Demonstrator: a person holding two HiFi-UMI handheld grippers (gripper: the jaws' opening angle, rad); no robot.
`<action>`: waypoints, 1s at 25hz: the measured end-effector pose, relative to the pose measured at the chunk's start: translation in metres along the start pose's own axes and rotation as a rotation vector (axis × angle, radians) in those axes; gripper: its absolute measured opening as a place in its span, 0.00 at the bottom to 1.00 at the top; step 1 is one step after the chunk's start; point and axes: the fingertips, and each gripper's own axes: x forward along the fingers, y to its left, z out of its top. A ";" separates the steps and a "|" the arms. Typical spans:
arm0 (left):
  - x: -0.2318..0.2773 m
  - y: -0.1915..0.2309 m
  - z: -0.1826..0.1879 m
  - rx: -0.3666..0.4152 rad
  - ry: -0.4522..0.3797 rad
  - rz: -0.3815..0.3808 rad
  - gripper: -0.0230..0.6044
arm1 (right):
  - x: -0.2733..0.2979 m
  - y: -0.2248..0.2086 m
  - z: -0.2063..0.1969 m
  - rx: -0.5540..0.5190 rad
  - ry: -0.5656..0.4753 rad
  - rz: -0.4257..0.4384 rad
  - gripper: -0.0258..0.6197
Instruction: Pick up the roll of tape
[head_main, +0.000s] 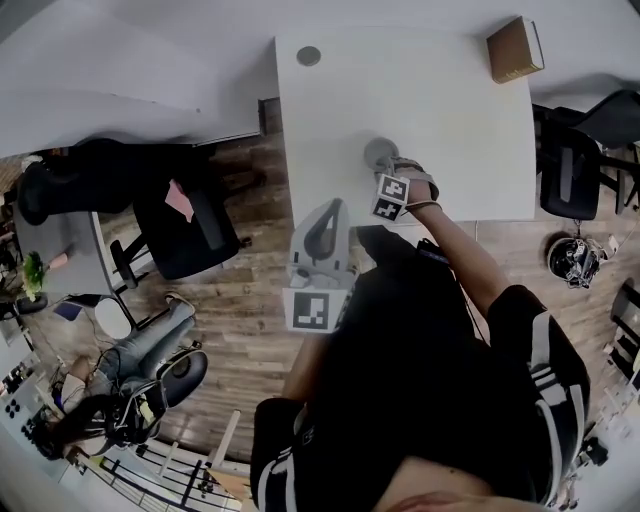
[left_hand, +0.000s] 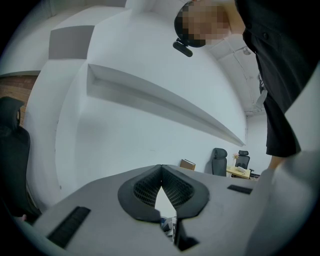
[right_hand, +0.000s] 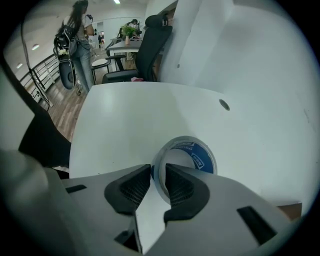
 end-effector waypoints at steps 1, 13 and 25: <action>0.000 0.003 0.000 -0.001 0.001 0.001 0.07 | 0.001 -0.001 0.002 -0.007 0.005 -0.001 0.20; -0.064 -0.006 0.011 0.013 -0.053 -0.042 0.07 | -0.022 0.048 0.006 0.069 0.010 0.010 0.16; -0.202 -0.057 -0.004 0.064 -0.096 -0.137 0.07 | -0.156 0.138 0.020 0.412 -0.295 -0.150 0.14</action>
